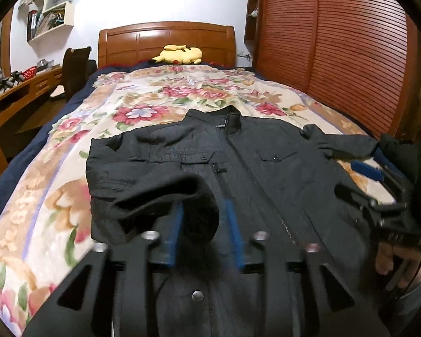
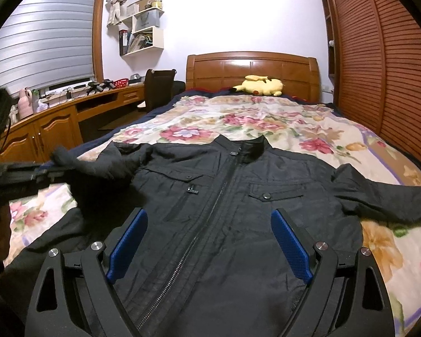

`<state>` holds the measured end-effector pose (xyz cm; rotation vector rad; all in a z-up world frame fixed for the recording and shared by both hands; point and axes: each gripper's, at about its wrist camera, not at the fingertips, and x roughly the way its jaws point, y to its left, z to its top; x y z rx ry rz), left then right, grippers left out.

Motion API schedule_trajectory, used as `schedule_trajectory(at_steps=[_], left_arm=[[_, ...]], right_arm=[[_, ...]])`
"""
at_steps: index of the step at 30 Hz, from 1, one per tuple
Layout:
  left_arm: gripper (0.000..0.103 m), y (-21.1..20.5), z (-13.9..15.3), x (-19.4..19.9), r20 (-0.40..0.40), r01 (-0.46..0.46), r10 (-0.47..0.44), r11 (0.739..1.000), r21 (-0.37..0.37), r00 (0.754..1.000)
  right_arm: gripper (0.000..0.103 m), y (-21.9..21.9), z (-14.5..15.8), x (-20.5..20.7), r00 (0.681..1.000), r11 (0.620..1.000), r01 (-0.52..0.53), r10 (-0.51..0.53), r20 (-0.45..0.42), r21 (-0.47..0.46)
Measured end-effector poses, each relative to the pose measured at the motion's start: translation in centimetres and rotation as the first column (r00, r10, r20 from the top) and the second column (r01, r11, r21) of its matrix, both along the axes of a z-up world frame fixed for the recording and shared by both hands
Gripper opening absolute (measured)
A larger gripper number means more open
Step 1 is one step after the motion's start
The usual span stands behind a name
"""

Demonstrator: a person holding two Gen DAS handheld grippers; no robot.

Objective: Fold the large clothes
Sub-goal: 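Lift the sleeve with the left gripper, lay it across the jacket body, release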

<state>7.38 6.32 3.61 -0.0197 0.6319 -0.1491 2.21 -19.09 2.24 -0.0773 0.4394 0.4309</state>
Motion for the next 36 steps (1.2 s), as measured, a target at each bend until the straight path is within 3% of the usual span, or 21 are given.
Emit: schedule_trajectory(at_steps=[1, 3, 5, 19, 25, 29, 36], left_arm=[[0.049, 0.1, -0.2, -0.5, 0.008, -0.009, 0.009, 1.0, 0.011, 1.0], [0.072, 0.3, -0.9, -1.6, 0.019, -0.034, 0.034, 0.999, 0.019, 0.999], [0.081, 1.0, -1.7, -2.9, 0.026, -0.045, 0.045, 0.999, 0.0, 0.999], [0.081, 6.1, -4.6, -6.0, 0.038, -0.191, 0.191, 0.982, 0.006, 0.981], [0.081, 7.6, -5.8, -6.5, 0.037, -0.196, 0.197, 0.98, -0.035, 0.98], [0.081, 7.7, -6.1, -6.5, 0.043, -0.199, 0.199, 0.98, -0.008, 0.979], [0.081, 7.7, -6.4, -6.8, 0.051, -0.194, 0.194, 0.981, 0.006, 0.98]], right_arm=[[0.09, 0.0, 0.1, 0.0, 1.0, 1.0, 0.0, 0.0, -0.001, 0.0], [0.09, 0.3, 0.2, -0.1, 1.0, 1.0, -0.004, 0.004, -0.002, 0.0], [0.09, 0.3, 0.3, -0.1, 1.0, 1.0, -0.011, 0.011, -0.004, 0.001], [0.084, 2.8, -0.2, 1.4, 0.987, 0.988, -0.157, 0.156, -0.037, -0.008], [0.084, 4.7, -0.5, 1.5, 0.973, 0.973, -0.227, 0.225, -0.054, -0.036], [0.084, 5.6, -1.2, 1.8, 0.962, 0.961, -0.267, 0.262, -0.078, -0.066], [0.07, 7.3, -2.0, 2.9, 0.931, 0.927, -0.352, 0.333, -0.149, -0.128]])
